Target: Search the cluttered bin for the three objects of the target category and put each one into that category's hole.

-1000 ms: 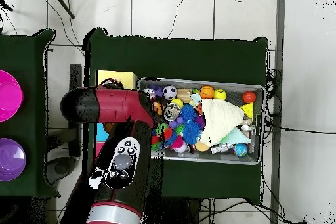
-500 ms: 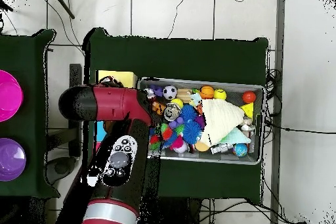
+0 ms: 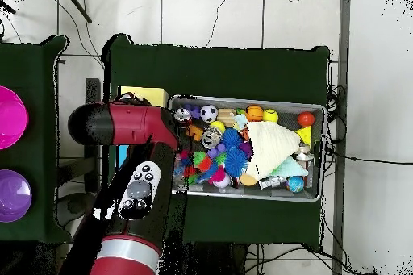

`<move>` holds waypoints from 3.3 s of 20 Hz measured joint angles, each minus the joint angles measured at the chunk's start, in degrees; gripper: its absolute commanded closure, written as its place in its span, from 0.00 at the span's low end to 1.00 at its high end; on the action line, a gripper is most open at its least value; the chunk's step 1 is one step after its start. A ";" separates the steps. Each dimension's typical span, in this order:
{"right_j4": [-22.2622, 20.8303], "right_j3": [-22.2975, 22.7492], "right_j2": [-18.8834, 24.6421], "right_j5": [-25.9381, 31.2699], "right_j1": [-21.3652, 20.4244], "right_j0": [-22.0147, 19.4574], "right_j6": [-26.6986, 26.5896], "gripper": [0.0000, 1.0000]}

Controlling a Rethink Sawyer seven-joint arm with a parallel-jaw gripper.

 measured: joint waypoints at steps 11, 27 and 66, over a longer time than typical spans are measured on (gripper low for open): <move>1.74 -1.68 -0.18 -0.57 2.73 0.81 0.00 1.00; 2.51 -4.03 -1.46 -1.67 5.55 0.84 0.00 1.00; 2.30 -0.18 -2.05 -1.68 1.06 0.71 0.00 1.00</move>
